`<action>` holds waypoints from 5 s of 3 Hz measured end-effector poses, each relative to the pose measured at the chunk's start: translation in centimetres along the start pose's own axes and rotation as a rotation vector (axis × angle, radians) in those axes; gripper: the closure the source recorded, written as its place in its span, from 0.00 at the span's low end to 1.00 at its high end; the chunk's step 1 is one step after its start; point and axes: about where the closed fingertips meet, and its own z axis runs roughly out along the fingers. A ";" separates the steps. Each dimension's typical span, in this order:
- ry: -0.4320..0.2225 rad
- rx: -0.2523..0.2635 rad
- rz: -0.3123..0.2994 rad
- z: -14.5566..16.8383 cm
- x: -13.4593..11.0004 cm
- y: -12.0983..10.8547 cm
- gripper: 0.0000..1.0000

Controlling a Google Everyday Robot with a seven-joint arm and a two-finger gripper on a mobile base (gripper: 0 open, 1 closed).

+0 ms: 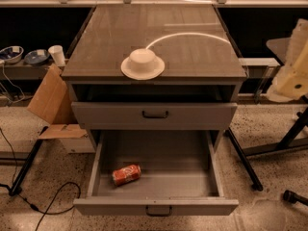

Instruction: Pick coke can from middle drawer and place on counter

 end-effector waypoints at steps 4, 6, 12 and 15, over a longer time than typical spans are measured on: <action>0.000 0.000 0.000 0.0 0.0 0.0 0.00; 0.000 0.000 0.000 0.0 0.0 0.0 0.00; -0.100 -0.242 -0.123 28.7 -6.5 8.1 0.00; -0.178 -0.223 -0.166 35.0 -4.3 10.6 0.00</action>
Offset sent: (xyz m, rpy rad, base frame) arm -0.0102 0.0224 0.0147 -0.0146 0.0020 0.0560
